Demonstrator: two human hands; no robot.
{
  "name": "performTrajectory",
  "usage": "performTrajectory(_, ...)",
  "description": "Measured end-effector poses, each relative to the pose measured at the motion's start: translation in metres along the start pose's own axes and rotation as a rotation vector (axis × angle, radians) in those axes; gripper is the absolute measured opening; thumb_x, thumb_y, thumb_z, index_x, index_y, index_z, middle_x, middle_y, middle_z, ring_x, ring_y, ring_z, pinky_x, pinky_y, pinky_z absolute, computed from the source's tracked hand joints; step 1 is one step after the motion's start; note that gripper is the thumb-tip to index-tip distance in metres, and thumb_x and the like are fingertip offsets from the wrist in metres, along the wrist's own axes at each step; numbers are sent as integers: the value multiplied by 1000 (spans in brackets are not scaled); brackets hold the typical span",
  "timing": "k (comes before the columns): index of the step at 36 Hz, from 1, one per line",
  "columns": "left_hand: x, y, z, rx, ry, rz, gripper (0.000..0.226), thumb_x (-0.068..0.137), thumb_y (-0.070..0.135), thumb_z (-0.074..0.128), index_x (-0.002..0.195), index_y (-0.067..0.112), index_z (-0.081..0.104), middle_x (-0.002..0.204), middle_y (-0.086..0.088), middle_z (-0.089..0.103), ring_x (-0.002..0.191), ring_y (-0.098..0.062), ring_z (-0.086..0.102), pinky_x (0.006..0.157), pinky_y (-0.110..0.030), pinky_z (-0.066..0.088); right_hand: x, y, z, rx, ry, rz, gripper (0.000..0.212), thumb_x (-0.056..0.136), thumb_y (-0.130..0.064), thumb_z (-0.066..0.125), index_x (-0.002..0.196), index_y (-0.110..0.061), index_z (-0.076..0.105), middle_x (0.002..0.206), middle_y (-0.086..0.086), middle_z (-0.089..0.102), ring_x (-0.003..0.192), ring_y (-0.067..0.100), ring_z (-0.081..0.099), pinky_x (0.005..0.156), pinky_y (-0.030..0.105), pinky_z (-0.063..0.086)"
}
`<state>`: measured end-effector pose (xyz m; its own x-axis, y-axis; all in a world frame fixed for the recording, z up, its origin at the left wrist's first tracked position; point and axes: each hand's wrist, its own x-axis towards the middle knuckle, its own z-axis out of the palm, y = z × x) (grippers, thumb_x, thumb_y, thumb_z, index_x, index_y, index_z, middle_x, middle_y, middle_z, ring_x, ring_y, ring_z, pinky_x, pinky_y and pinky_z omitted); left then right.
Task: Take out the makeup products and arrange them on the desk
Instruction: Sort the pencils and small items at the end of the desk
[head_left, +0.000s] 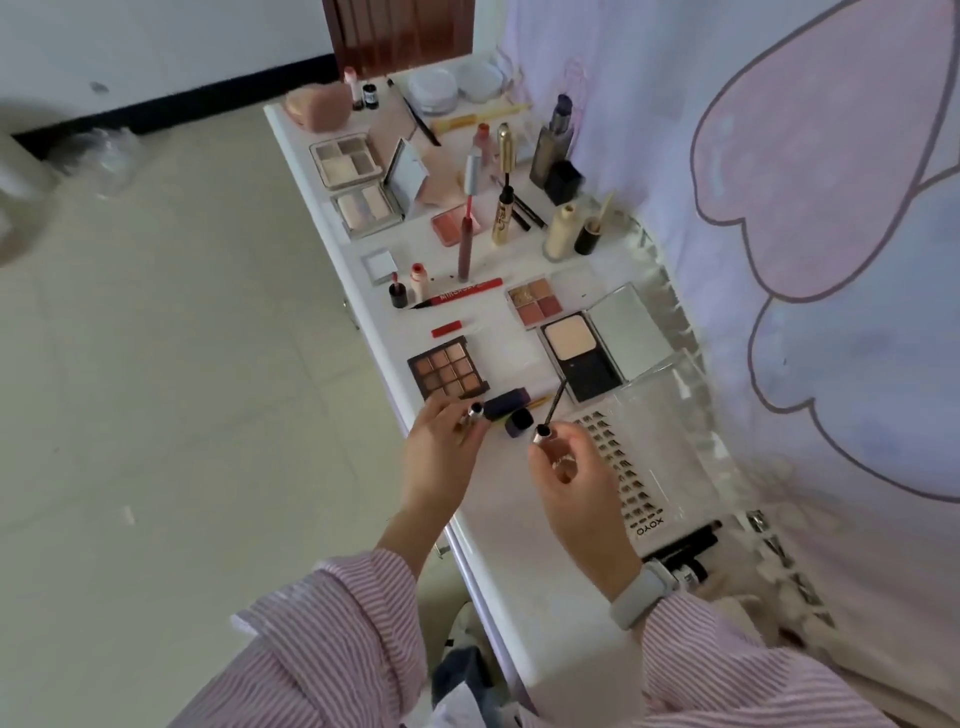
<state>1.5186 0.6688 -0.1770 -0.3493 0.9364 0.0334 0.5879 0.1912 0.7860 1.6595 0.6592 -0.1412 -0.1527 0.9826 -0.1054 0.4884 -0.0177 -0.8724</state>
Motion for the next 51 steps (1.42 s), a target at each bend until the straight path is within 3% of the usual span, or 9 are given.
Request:
performTrajectory(4, 0, -6, -5, -34, 13, -14, 12, 79, 7, 72, 90, 3, 71, 91, -2, 62, 63, 3, 50, 64, 0, 39, -6, 10, 22, -106, 10, -22, 14, 92, -22, 54, 105, -18, 54, 73, -13, 52, 58, -2, 49, 59, 11, 42)
performTrajectory(8, 1, -10, -9, -35, 23, -42, 6, 77, 8, 73, 80, 4, 70, 89, -1, 65, 75, -15, 60, 68, -16, 46, -4, 15, 37, -108, 26, -39, 18, 93, -21, 53, 108, -12, 56, 78, -11, 55, 69, 1, 54, 64, 12, 45)
performTrajectory(12, 4, -8, -14, 46, 8, -3, 12, 77, 10, 74, 73, 3, 65, 70, 4, 55, 73, -17, 52, 60, -12, 35, 2, 14, 46, -94, 59, -68, 18, 93, -18, 53, 109, -11, 56, 86, -8, 58, 75, 6, 58, 70, 20, 51)
performTrajectory(20, 7, -16, -12, 110, -5, 56, 19, 76, 10, 73, 68, 5, 57, 64, 3, 52, 70, -18, 45, 57, -11, 28, 5, 15, 53, -94, 83, -70, 20, 93, -19, 51, 110, -10, 56, 82, 0, 61, 71, 11, 58, 66, 28, 53)
performTrajectory(26, 1, -24, -8, 140, -8, 58, 15, 78, 13, 72, 91, 6, 69, 83, -2, 66, 78, -13, 45, 65, -3, 32, 5, 16, 58, -96, 121, -90, 22, 92, -16, 54, 112, -6, 55, 83, 3, 64, 72, 12, 60, 65, 24, 53)
performTrajectory(32, -8, -19, -9, 115, 65, 87, 29, 76, 6, 73, 104, 5, 67, 94, -7, 66, 82, -21, 57, 65, -24, 40, 6, 18, 61, -127, 165, -110, 21, 90, -13, 57, 108, -2, 57, 83, 6, 66, 72, 13, 62, 65, 23, 52)
performTrajectory(38, -30, -22, -11, 46, 109, 33, 31, 80, 1, 67, 110, 8, 65, 97, -2, 62, 79, -18, 58, 65, -16, 42, 2, 18, 63, -148, 213, -111, 23, 87, -10, 60, 109, -3, 59, 86, 7, 68, 75, 14, 64, 68, 20, 50)
performTrajectory(43, -52, -26, -7, 52, 133, 48, 28, 79, -1, 68, 107, 4, 65, 99, -8, 61, 90, -23, 57, 74, -28, 47, -6, 19, 60, -145, 181, -86, 33, 88, -11, 60, 119, -4, 53, 82, 6, 64, 71, 15, 62, 68, 24, 53)
performTrajectory(51, -46, -25, 2, 75, 131, 126, 35, 87, 28, 50, 107, 6, 69, 95, -8, 66, 88, -26, 55, 73, -42, 52, -1, 18, 60, -184, 194, -103, 37, 90, -18, 57, 126, -10, 51, 82, 5, 64, 69, 13, 59, 65, 22, 49)
